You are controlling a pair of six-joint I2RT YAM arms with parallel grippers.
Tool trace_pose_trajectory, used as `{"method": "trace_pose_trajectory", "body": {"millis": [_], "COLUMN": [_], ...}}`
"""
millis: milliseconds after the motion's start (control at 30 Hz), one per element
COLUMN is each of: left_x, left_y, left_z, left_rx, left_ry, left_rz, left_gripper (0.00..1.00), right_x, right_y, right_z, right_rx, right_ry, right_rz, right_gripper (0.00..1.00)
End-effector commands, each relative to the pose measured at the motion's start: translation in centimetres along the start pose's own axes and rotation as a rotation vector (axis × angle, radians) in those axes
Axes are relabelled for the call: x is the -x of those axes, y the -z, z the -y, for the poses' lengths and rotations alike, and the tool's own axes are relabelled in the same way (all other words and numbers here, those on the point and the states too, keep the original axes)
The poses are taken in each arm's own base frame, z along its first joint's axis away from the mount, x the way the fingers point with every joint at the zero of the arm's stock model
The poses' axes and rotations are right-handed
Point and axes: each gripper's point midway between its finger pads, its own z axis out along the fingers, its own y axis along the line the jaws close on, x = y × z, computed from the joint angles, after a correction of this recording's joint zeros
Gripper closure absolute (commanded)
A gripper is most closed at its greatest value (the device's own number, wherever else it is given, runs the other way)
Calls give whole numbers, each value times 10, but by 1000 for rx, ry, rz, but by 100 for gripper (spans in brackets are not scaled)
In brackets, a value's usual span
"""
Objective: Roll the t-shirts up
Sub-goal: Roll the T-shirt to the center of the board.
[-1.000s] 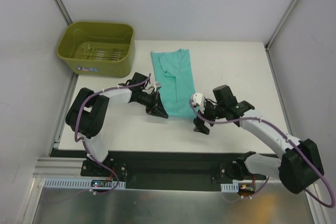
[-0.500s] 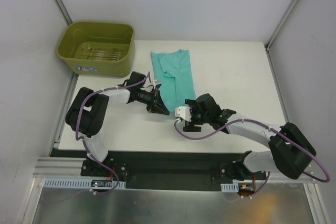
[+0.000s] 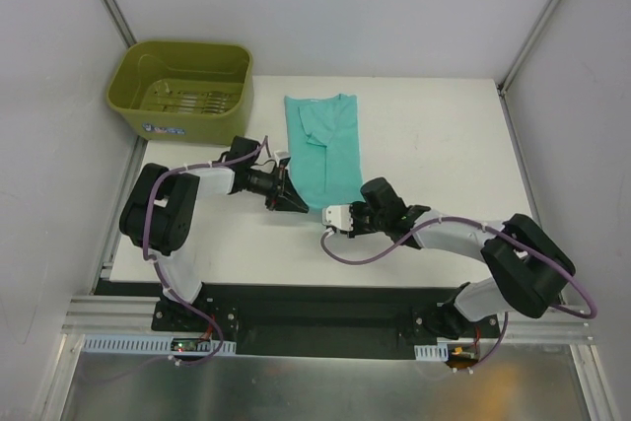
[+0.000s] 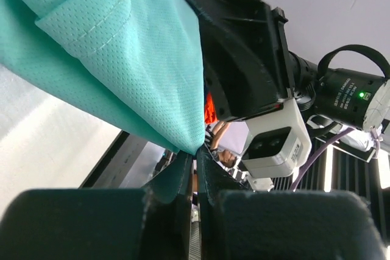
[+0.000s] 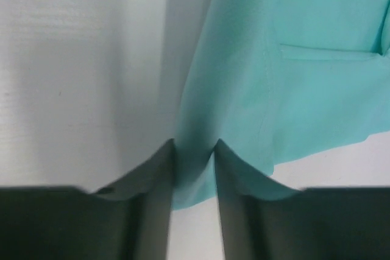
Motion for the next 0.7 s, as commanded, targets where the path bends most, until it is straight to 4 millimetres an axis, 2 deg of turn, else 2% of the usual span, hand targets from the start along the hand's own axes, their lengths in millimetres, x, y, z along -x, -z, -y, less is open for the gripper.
{"method": "trace_pose_trajectory", "body": {"millis": [0,33,67,133,167,200,300,333,367,400,433,467,533,567,667], "left_x": [-6,1,-7,0,13,17,39,36,39,45,39,38,43,37,35], "left_y": [4,6,11,19,29,37,59,57,62,60,54,55,49,43,29], "left_z": [-2,-4,-9,-9,-21,-27,-30,-41,-35,-30,-43,-36,-37,-28,-19], "left_rx": [-27,-5,51,151,274,356,557,603,641,653,678,688,704,684,652], "left_ry": [-31,-154,-146,-315,-494,-555,-912,-1051,-1167,-1288,-1417,-1514,-1717,-1800,-1961], "left_rz": [-20,13,10,49,103,126,201,163,191,215,169,193,222,238,247], "left_gripper": [100,95,75,65,61,55,48,47,46,44,42,41,39,37,35], "right_x": [8,8,8,7,8,7,6,7,6,7,7,9,5,4,2], "right_y": [-7,-8,-7,-5,-3,-1,1,2,2,2,2,1,3,3,4], "right_z": [5,5,7,2,5,2,3,2,3,4,5,7,4,3,5], "right_rx": [13,15,15,44,42,60,69,76,79,78,75,73,92,95,91], "right_ry": [54,56,54,41,22,7,-19,-23,-30,-29,-30,-32,-44,-46,-56], "right_rz": [22,23,24,17,17,9,6,11,9,10,10,14,4,0,-3], "right_gripper": [91,99,99,99,99,99,99,99,99,99,99,99,99,99,99]}}
